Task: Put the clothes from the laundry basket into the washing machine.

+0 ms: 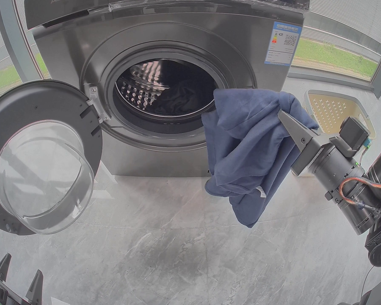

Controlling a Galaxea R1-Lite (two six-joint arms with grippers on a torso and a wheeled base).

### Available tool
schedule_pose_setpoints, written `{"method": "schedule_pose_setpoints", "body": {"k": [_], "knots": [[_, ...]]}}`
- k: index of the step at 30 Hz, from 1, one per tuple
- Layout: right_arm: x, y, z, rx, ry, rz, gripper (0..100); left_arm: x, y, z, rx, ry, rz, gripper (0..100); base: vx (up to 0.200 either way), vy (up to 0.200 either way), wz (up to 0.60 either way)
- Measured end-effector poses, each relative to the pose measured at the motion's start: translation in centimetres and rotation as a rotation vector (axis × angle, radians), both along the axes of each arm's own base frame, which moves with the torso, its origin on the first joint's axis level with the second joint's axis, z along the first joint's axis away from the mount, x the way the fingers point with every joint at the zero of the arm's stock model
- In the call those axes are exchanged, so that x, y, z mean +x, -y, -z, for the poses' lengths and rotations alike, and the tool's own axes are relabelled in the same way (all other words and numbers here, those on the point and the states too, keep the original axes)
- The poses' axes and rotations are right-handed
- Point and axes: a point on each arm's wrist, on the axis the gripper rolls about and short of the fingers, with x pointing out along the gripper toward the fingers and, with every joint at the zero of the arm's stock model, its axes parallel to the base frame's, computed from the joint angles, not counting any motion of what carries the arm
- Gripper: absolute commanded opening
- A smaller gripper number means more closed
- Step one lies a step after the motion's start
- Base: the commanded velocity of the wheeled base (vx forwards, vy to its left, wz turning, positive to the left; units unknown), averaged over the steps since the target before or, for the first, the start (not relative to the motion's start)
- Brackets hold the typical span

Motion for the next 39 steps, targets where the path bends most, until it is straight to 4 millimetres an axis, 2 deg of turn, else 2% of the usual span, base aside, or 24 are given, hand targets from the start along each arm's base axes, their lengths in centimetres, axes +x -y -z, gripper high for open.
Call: {"method": "schedule_pose_setpoints", "body": {"k": [22,39], "knots": [[0.1,-0.2,0.2,-0.003,-0.006,-0.004,0,0.0,0.0,0.0,0.011,0.001,0.000,100,0.000,0.000,0.00],[3.0,-3.6,0.4,0.008,0.003,-0.024,0,0.0,0.0,0.0,0.031,0.001,-0.001,100,0.000,0.000,0.00]]}}
